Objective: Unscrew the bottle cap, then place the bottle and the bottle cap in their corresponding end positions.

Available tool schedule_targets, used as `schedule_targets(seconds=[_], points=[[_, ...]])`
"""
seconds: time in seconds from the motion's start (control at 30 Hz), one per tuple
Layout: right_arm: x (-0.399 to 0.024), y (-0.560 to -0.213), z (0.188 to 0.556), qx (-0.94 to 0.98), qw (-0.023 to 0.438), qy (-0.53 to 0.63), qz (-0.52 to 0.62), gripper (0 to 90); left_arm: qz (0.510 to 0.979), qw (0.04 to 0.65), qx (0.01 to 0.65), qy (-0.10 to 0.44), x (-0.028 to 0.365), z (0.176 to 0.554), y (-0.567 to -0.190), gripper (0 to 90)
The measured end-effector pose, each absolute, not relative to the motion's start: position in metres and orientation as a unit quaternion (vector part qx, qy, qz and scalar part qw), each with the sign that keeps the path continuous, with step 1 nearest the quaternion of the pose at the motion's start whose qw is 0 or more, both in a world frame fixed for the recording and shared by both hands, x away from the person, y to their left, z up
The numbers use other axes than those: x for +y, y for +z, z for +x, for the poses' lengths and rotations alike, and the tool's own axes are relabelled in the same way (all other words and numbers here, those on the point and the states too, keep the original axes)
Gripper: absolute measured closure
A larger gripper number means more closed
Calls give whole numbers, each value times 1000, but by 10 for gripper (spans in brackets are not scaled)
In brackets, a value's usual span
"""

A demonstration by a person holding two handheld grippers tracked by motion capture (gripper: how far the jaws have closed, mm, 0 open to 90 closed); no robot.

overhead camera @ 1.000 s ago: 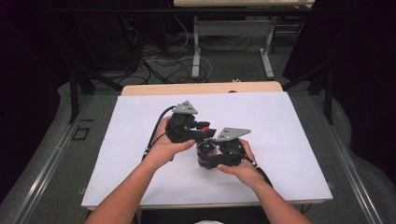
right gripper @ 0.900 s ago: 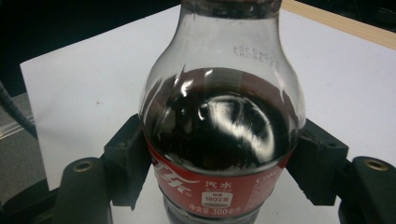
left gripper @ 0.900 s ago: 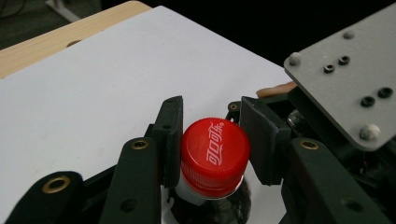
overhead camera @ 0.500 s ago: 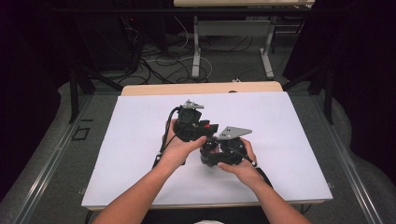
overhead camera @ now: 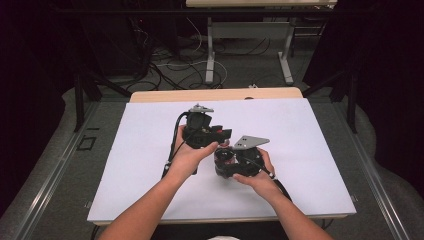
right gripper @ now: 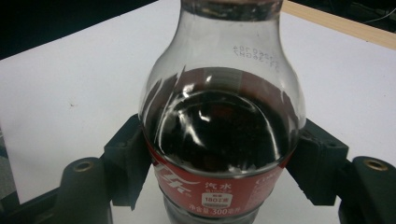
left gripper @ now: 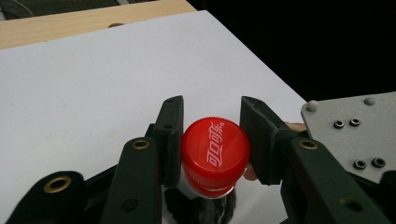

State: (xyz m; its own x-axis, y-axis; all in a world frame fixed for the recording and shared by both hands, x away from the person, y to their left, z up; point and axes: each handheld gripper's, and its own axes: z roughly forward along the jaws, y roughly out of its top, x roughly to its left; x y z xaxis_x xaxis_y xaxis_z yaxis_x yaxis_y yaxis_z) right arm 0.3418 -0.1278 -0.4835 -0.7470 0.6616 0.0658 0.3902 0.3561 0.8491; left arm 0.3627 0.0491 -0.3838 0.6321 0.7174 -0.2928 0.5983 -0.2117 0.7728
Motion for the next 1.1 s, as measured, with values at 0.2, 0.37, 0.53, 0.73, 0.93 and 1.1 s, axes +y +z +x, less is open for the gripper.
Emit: schedule_targets(seconds=[0.2, 0.37, 0.53, 0.73, 0.93, 1.1], points=[[-131, -485, 345, 806, 152, 469, 327, 298, 763, 464, 445, 58, 65, 371, -389, 612], [-135, -487, 348, 801, 163, 467, 337, 298, 750, 470, 463, 52, 80, 376, -397, 612], [-137, -489, 352, 796, 174, 465, 346, 298, 744, 467, 476, 47, 98, 379, -408, 612], [-135, -489, 363, 789, 183, 465, 357, 298, 733, 466, 492, 48, 118, 378, -423, 612], [-133, -492, 380, 785, 193, 464, 363, 298, 730, 466, 497, 52, 131, 376, -438, 612], [-130, -495, 393, 782, 202, 458, 372, 298, 731, 465, 497, 54, 139, 375, -447, 612]])
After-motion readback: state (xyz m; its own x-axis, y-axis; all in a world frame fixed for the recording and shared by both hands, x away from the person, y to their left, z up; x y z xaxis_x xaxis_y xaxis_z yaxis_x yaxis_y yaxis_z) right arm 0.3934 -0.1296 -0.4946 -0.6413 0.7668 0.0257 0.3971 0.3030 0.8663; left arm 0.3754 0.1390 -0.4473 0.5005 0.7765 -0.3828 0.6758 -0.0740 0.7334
